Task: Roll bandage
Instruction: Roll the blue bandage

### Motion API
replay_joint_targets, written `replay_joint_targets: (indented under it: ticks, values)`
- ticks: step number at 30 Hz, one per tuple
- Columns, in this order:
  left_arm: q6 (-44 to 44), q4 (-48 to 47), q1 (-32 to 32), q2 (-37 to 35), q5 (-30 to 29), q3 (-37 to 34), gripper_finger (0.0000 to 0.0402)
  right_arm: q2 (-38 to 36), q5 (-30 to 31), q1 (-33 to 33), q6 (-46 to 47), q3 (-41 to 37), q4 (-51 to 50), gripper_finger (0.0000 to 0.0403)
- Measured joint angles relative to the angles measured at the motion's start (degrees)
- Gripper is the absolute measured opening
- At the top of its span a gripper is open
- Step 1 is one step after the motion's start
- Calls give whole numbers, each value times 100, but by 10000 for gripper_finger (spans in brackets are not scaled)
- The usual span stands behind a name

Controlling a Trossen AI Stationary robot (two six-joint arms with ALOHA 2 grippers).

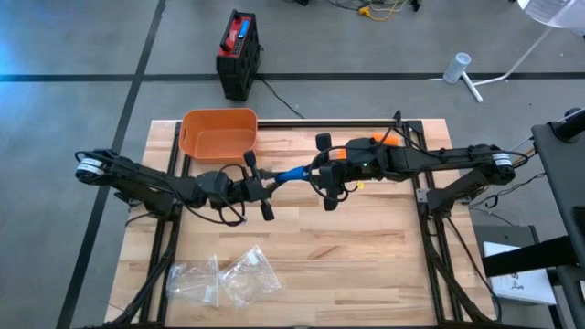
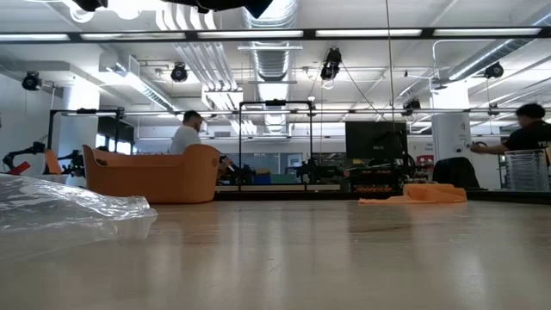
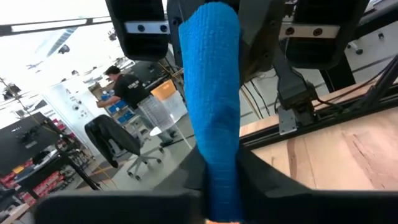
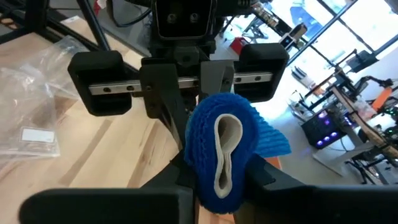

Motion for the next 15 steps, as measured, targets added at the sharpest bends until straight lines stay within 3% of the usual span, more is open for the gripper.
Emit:
replay_joint_targets:
  ticks: [6,12,15]
  values:
    - [-303,-148,0,-59,18,0,38,-62,85,74,55,4,-326,93]
    - [-755,-732,0,-230,-79,2,20,-333,1165,480,37,407,-1319,171]
    - [-934,-961,0,-223,-75,0,20,-367,1181,655,-3,606,-1357,199]
